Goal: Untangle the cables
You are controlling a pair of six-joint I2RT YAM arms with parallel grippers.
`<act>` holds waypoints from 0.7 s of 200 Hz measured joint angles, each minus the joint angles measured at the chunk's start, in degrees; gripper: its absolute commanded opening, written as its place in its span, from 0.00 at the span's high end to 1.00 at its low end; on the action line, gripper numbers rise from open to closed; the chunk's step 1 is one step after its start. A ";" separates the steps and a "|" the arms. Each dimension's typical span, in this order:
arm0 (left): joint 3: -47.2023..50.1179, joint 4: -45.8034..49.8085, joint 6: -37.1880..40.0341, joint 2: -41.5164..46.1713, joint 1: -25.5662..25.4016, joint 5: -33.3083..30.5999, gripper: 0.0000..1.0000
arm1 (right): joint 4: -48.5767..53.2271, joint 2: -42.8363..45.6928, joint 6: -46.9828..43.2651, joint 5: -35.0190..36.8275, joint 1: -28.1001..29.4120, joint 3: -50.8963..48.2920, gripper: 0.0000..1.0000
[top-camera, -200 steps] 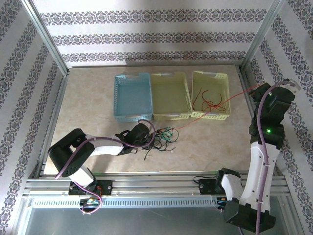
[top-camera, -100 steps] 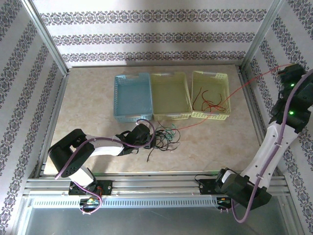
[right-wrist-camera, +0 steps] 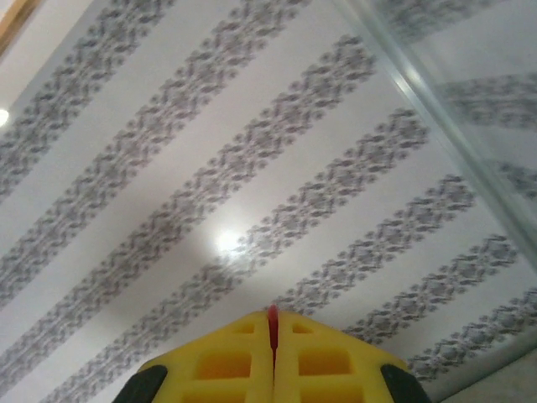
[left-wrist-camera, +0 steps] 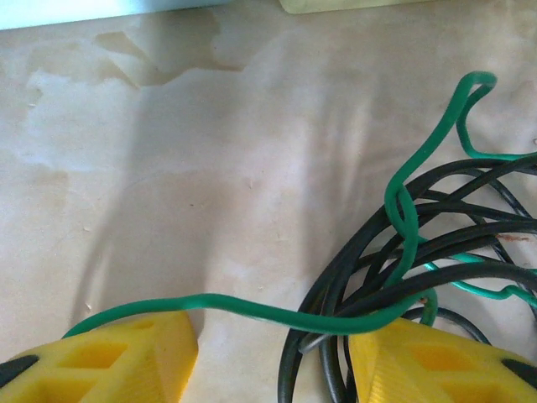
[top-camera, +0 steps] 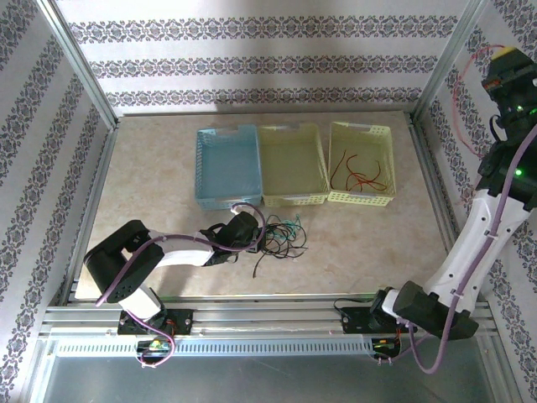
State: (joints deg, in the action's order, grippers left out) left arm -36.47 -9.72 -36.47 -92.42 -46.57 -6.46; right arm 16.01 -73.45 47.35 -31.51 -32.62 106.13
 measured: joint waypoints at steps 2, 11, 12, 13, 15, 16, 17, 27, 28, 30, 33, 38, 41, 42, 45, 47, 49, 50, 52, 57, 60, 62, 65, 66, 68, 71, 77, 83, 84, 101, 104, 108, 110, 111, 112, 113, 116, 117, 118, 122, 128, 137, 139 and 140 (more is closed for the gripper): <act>-0.07 0.07 0.00 0.00 0.00 -0.02 0.46 | 0.07 -0.35 -0.11 -0.07 0.35 0.68 1.00; -0.48 0.55 0.24 -0.26 0.00 -0.07 0.46 | 0.57 -2.14 -1.05 -0.20 1.92 4.07 1.00; -0.50 0.57 0.26 -0.28 0.00 -0.07 0.46 | 0.68 -2.27 -1.11 -0.22 2.05 4.35 1.00; -0.57 0.68 0.28 -0.31 0.00 -0.07 0.46 | 0.87 -2.54 -1.14 -0.20 2.25 4.92 1.00; -0.66 0.76 0.35 -0.35 0.00 -0.09 0.45 | 0.90 -2.80 -1.18 -0.20 2.45 5.49 1.00; -0.68 0.81 0.39 -0.35 0.00 -0.09 0.46 | 0.96 -3.13 -1.36 -0.26 2.62 6.03 1.00; -0.72 0.85 0.39 -0.37 0.00 -0.09 0.46 | 0.98 -3.30 -1.44 -0.28 2.73 6.32 1.00; -1.25 1.62 0.55 -0.63 0.00 -0.17 0.45 | 1.46 -5.44 -2.29 -0.26 4.13 10.38 1.00; -1.33 1.70 0.59 -0.66 0.00 -0.17 0.45 | 1.49 -5.75 -2.36 -0.26 4.31 10.91 1.00; -1.44 1.86 0.63 -0.70 0.00 -0.20 0.45 | 1.51 -6.23 -2.64 -0.22 4.59 11.76 1.00; -1.60 2.05 0.66 -0.79 0.00 -0.22 0.45 | 1.84 -6.91 -2.82 -0.09 5.07 13.00 1.00; -1.86 2.43 0.70 -0.90 0.00 -0.22 0.45 | 2.08 -8.11 -3.52 0.09 5.90 15.02 1.00; -1.99 2.60 0.76 -0.92 0.00 -0.22 0.45 | 2.27 -8.72 -3.76 0.22 6.40 16.20 1.00; -2.01 2.67 0.76 -0.94 0.00 -0.22 0.45 | 2.25 -8.87 -3.82 0.22 6.51 16.44 1.00; -2.16 2.89 0.85 -1.03 0.00 -0.22 0.45 | 2.51 -9.57 -4.42 0.44 7.02 17.46 1.00; -2.23 2.97 0.87 -1.05 0.00 -0.22 0.45 | 2.82 -10.05 -4.61 0.66 7.48 18.34 1.00; -2.34 3.13 0.90 -1.09 0.00 -0.22 0.45 | 2.95 -10.47 -4.92 0.74 7.82 19.06 1.00; -2.36 3.15 0.92 -1.11 0.00 -0.22 0.45 | 3.04 -10.64 -5.11 0.76 7.96 19.28 1.00; -2.43 3.28 0.92 -1.14 0.00 -0.22 0.45 | 3.26 -11.10 -5.64 0.98 8.41 20.00 1.00; -2.56 3.45 1.05 -1.20 0.00 -0.22 0.45 | 3.89 -12.04 -6.38 1.36 9.35 21.40 1.00; -2.60 3.54 1.07 -1.22 0.00 -0.22 0.45 | 4.20 -12.55 -7.08 1.79 10.03 22.03 1.00; -2.67 3.58 1.09 -1.22 0.00 -0.22 0.45 | 4.44 -12.83 -7.28 1.99 10.49 22.45 1.00; -2.71 3.76 1.11 -1.25 0.00 -0.22 0.45 | 4.83 -13.27 -8.20 2.34 11.17 22.80 1.00; -2.75 3.76 1.14 -1.25 0.00 -0.22 0.45 | 4.87 -13.42 -8.55 2.56 11.52 22.93 1.00; -2.80 3.85 1.14 -1.25 0.00 -0.22 0.45 | 5.11 -13.53 -8.70 2.69 11.82 22.99 1.00; -2.86 3.98 1.22 -1.25 0.00 -0.20 0.45 | 5.53 -13.84 -9.64 3.17 12.61 23.06 1.00; -2.95 4.15 1.29 -1.27 0.00 -0.20 0.45 | 6.34 -14.19 -10.84 3.96 13.86 22.95 1.00; -3.02 4.24 1.31 -1.29 0.00 -0.20 0.45 | 6.71 -14.27 -12.17 4.87 15.21 22.05 1.00; -3.02 4.28 1.31 -1.29 0.00 -0.20 0.45 | 6.86 -14.27 -12.72 5.18 15.54 21.70 1.00; -3.10 4.42 1.33 -1.29 0.00 -0.20 0.45 | 7.50 -13.57 -16.46 8.20 18.78 15.85 1.00; -3.10 4.42 1.31 -1.29 0.00 -0.20 0.45 | 7.78 -13.46 -17.05 8.66 19.19 14.67 1.00; -3.10 4.42 1.31 -1.29 0.00 -0.20 0.45 | 7.61 -13.14 -17.68 9.16 19.71 12.48 1.00; -3.10 4.44 1.31 -1.29 0.00 -0.20 0.45 | 7.69 -13.05 -17.97 9.44 20.00 11.52 1.00; -3.10 4.44 1.31 -1.29 0.00 -0.20 0.45 | 7.76 -13.03 -18.08 9.53 20.09 11.21 1.00; -3.10 4.42 1.31 -1.29 0.00 -0.20 0.45 | 7.80 -12.98 -18.25 9.66 20.24 10.47 1.00; -3.10 4.44 1.31 -1.29 0.00 -0.20 0.45 | 7.76 -12.94 -18.34 9.66 20.28 10.08 1.00; -3.10 4.44 1.31 -1.29 0.00 -0.20 0.45 | 7.48 -12.70 -18.91 9.75 20.61 8.09 1.00; -3.10 4.44 1.31 -1.29 0.00 -0.20 0.45 | 7.50 -12.68 -18.97 9.77 20.65 7.72 1.00; -3.10 4.44 1.31 -1.29 0.00 -0.20 0.45 | 7.41 -12.61 -19.08 9.77 20.74 7.30 1.00; -3.10 4.42 1.31 -1.29 0.00 -0.20 0.45 | 6.62 -12.22 -19.69 9.81 21.16 4.48 1.00; -3.10 4.44 1.31 -1.29 0.00 -0.20 0.45 | 5.88 -11.63 -20.50 10.12 21.84 0.31 1.00; -3.10 4.42 1.31 -1.31 0.00 -0.20 0.45 | 5.49 -11.19 -21.24 10.27 22.53 -4.24 1.00; -3.10 4.42 1.31 -1.36 0.00 -0.22 0.45 | 5.49 -11.17 -21.42 10.27 22.71 -5.14 1.00; -3.10 4.42 1.31 -1.36 0.00 -0.22 0.45 | 5.49 -11.17 -21.55 10.29 22.82 -5.73 1.00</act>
State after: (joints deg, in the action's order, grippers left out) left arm -39.57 -5.30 -35.16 -93.78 -46.57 -6.68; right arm 21.50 -84.62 25.80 -21.21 -9.80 100.40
